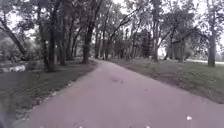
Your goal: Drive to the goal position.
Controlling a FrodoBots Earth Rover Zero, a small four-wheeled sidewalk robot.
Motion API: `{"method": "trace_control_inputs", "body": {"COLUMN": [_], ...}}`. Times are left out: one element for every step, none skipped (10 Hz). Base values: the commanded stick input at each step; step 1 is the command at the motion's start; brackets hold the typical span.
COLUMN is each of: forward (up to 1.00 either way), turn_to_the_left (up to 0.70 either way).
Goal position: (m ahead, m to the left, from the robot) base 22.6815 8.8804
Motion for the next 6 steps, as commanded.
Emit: {"method": "trace_control_inputs", "body": {"forward": [0.68,0.68,0.68,0.68,0.68,0.69], "turn_to_the_left": [0.00,0.01,0.12,0.14,0.14,0.13]}}
